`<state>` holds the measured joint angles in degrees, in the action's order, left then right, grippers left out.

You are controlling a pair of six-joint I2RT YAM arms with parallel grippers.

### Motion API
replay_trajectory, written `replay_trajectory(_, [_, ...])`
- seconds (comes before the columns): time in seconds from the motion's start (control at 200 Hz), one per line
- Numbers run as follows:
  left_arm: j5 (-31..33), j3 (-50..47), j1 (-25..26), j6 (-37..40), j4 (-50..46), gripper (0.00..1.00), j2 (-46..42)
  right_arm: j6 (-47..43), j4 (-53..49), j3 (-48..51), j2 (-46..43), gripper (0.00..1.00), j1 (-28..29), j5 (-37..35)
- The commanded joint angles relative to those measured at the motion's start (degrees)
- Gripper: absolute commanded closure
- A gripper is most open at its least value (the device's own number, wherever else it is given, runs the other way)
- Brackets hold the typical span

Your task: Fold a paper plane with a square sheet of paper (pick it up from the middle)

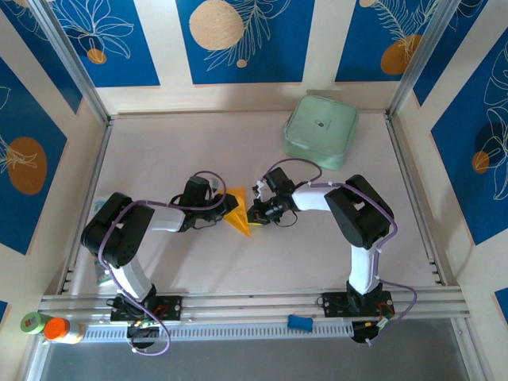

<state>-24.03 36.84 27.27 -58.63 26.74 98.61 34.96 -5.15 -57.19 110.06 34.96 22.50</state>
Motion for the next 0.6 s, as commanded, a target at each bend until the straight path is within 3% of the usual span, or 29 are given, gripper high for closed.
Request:
replay_trajectory(0.0, [-1.9, 0.1, -0.4, 0.5, 2.6, 0.67, -2.7, -1.2, -4.0, 1.4, 1.8, 1.00, 0.5, -5.5])
replay_trajectory(0.275, [-3.0, 3.4, -0.4, 1.9, -0.9, 0.76, 1.7, -3.1, -6.2, -0.1, 2.2, 1.00, 0.5, -5.8])
replay_trajectory(0.595, [-1.4, 5.8, -0.4, 2.0, -8.3, 0.78, 4.6, -2.7, -6.5, -0.9, 0.5, 0.96, 0.3, -4.7])
